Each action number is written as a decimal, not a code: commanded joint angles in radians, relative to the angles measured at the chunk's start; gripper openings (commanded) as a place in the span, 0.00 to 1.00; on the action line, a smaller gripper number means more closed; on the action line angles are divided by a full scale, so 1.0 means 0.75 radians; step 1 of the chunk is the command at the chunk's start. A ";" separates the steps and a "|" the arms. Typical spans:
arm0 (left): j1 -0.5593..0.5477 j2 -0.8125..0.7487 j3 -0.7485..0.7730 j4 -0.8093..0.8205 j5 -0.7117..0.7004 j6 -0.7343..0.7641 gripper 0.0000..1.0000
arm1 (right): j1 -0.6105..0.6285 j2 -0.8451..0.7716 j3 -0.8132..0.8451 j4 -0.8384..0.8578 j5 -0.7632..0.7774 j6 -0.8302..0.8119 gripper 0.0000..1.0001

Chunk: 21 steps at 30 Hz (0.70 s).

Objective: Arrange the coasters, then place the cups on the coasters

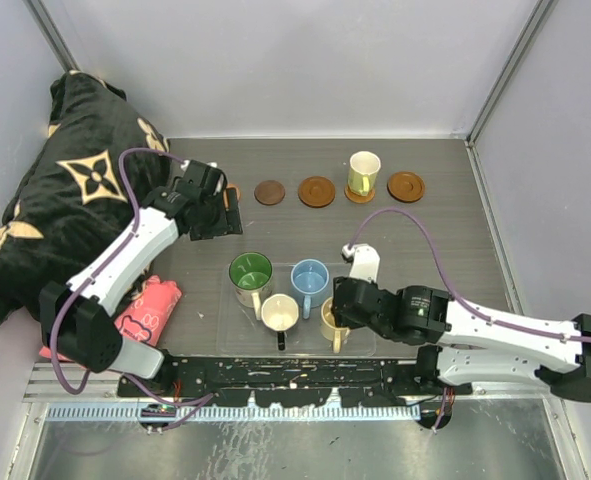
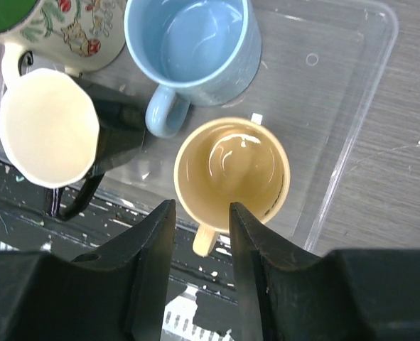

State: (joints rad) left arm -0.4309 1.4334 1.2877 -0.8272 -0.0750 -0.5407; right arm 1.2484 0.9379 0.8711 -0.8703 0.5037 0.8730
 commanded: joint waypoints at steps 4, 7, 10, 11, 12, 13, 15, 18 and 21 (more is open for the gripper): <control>-0.004 0.009 0.023 0.036 -0.005 -0.007 0.72 | 0.173 0.000 0.094 -0.168 0.102 0.216 0.42; -0.004 0.007 0.021 0.041 -0.005 -0.007 0.72 | 0.251 0.020 0.101 -0.213 0.119 0.303 0.41; -0.003 0.008 0.015 0.047 -0.003 -0.007 0.72 | 0.327 0.047 0.103 -0.249 0.145 0.393 0.41; -0.004 0.008 0.013 0.048 -0.001 -0.007 0.72 | 0.353 0.055 0.104 -0.250 0.152 0.416 0.41; -0.004 0.007 0.012 0.048 0.001 -0.009 0.72 | 0.378 0.062 0.102 -0.252 0.162 0.445 0.41; -0.004 0.006 0.010 0.049 0.003 -0.008 0.72 | 0.410 0.072 0.097 -0.258 0.173 0.479 0.41; -0.003 0.002 0.001 0.054 0.006 -0.006 0.72 | 0.456 0.095 0.075 -0.266 0.193 0.545 0.41; -0.004 -0.005 -0.003 0.056 0.008 0.001 0.72 | 0.518 0.138 0.064 -0.288 0.233 0.645 0.41; -0.003 -0.012 -0.008 0.052 0.012 0.008 0.72 | 0.544 0.170 0.054 -0.321 0.246 0.722 0.41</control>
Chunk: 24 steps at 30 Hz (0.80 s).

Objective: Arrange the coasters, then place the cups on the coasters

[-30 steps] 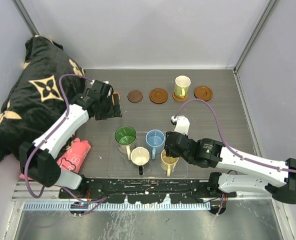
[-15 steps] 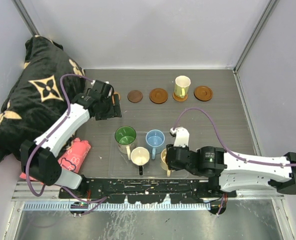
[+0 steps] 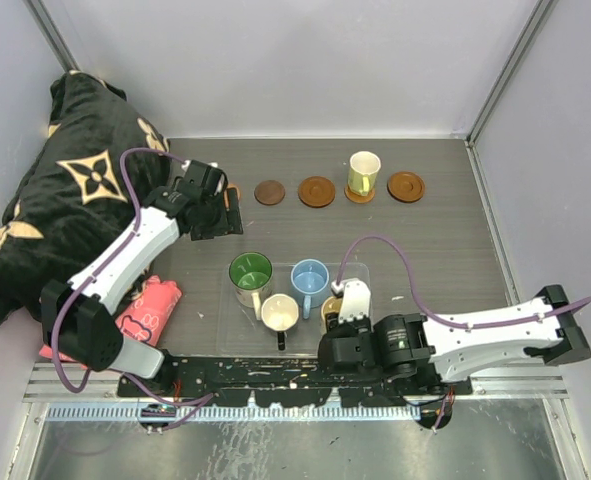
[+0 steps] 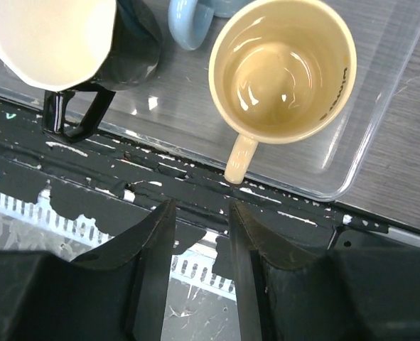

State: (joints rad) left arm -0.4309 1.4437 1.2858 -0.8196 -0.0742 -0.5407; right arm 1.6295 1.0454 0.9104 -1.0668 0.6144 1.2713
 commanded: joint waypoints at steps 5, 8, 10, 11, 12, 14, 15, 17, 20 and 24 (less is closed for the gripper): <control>-0.005 -0.041 -0.023 0.043 0.021 0.010 0.72 | 0.045 0.009 -0.082 -0.027 0.095 0.283 0.41; -0.004 -0.053 -0.034 0.045 0.024 0.007 0.72 | 0.045 -0.011 -0.124 -0.026 0.121 0.323 0.41; -0.004 -0.054 -0.033 0.042 0.022 0.009 0.72 | 0.045 -0.005 -0.132 -0.016 0.133 0.320 0.41; -0.004 -0.053 -0.030 0.040 0.020 0.010 0.72 | 0.045 0.004 -0.130 -0.011 0.138 0.316 0.42; -0.004 -0.055 -0.029 0.038 0.020 0.011 0.72 | 0.044 0.014 -0.128 -0.006 0.143 0.313 0.42; -0.003 -0.055 -0.026 0.037 0.021 0.011 0.72 | 0.046 0.038 -0.127 0.006 0.146 0.308 0.42; -0.004 -0.054 -0.025 0.037 0.021 0.010 0.72 | 0.044 0.048 -0.131 0.019 0.146 0.304 0.42; -0.004 -0.053 -0.023 0.034 0.021 0.011 0.72 | 0.043 0.060 -0.140 0.046 0.144 0.297 0.43; -0.003 -0.053 -0.025 0.031 0.019 0.013 0.72 | 0.039 0.069 -0.159 0.075 0.142 0.299 0.43; -0.003 -0.056 -0.030 0.027 0.017 0.016 0.72 | 0.034 0.101 -0.179 0.101 0.154 0.300 0.43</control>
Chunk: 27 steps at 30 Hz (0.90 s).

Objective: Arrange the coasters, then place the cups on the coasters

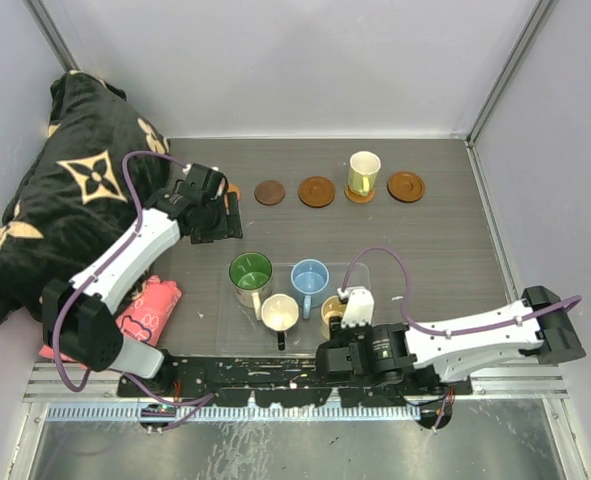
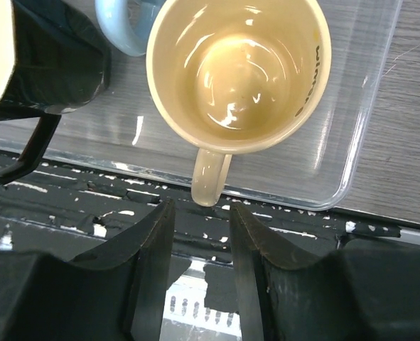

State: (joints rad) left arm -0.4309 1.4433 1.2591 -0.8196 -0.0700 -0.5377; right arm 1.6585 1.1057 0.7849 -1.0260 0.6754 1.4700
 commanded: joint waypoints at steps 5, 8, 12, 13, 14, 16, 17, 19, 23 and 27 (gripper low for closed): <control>-0.004 -0.064 0.007 0.026 0.011 0.015 0.72 | -0.029 0.094 -0.004 0.064 0.100 0.027 0.43; -0.004 -0.066 0.005 0.023 0.010 0.017 0.72 | -0.060 0.126 -0.007 0.085 0.098 0.018 0.41; -0.004 -0.067 0.001 0.023 0.014 0.017 0.72 | -0.103 0.127 -0.021 0.119 0.095 -0.009 0.40; -0.003 -0.066 -0.001 0.023 0.015 0.017 0.72 | -0.114 0.125 -0.028 0.129 0.089 -0.017 0.39; -0.004 -0.065 -0.001 0.023 0.016 0.017 0.72 | -0.119 0.124 -0.034 0.133 0.086 -0.019 0.39; -0.003 -0.066 -0.003 0.023 0.016 0.014 0.72 | -0.132 0.123 -0.042 0.140 0.078 -0.030 0.38; -0.004 -0.067 -0.003 0.023 0.016 0.015 0.72 | -0.136 0.127 -0.041 0.142 0.077 -0.035 0.37; -0.004 -0.066 -0.007 0.025 0.016 0.013 0.72 | -0.140 0.136 -0.038 0.147 0.075 -0.050 0.36; -0.004 -0.068 -0.008 0.023 0.013 0.013 0.72 | -0.152 0.157 -0.041 0.163 0.069 -0.070 0.35; -0.003 -0.069 -0.007 0.021 0.010 0.015 0.72 | -0.165 0.172 -0.040 0.185 0.061 -0.086 0.33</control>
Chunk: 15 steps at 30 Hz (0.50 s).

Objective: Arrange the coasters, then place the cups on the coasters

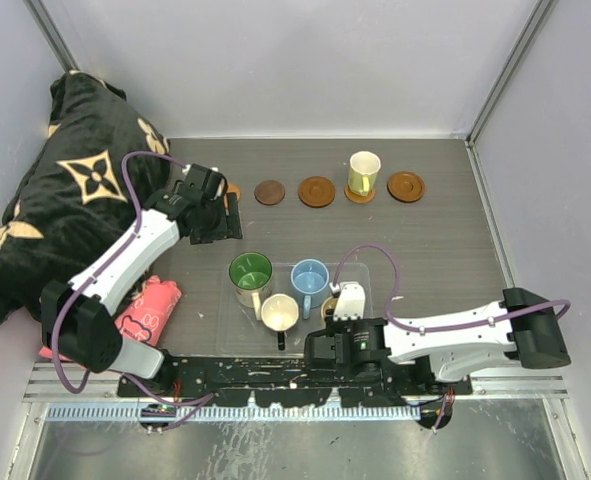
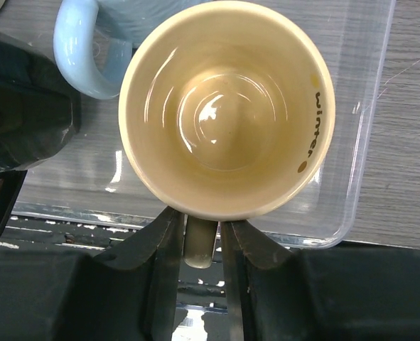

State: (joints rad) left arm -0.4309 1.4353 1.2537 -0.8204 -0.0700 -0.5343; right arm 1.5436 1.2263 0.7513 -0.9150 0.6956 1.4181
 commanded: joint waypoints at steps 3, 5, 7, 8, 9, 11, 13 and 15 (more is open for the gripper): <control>-0.004 -0.058 0.000 0.022 0.009 0.010 0.72 | -0.020 0.021 0.001 0.040 0.030 -0.017 0.33; -0.004 -0.058 -0.001 0.022 0.010 0.011 0.72 | -0.023 0.025 -0.001 0.040 0.026 -0.017 0.32; -0.004 -0.057 -0.001 0.022 0.009 0.011 0.72 | -0.025 0.027 -0.002 0.042 0.024 -0.017 0.30; -0.004 -0.059 -0.004 0.024 0.008 0.011 0.72 | -0.026 0.027 -0.003 0.042 0.022 -0.017 0.27; -0.004 -0.059 -0.004 0.024 0.009 0.011 0.72 | -0.027 0.026 -0.004 0.042 0.022 -0.015 0.24; -0.003 -0.062 -0.006 0.026 0.008 0.011 0.72 | -0.030 0.027 -0.003 0.042 0.020 -0.014 0.22; -0.004 -0.061 -0.008 0.026 0.007 0.010 0.72 | -0.032 0.031 -0.001 0.040 0.017 -0.015 0.19; -0.005 -0.063 -0.007 0.028 0.008 0.010 0.72 | -0.034 0.037 0.004 0.037 0.014 -0.015 0.08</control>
State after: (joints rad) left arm -0.4309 1.4349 1.2522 -0.8204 -0.0700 -0.5343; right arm 1.5227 1.2465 0.7456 -0.8986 0.6868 1.4006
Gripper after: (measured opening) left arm 0.718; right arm 0.257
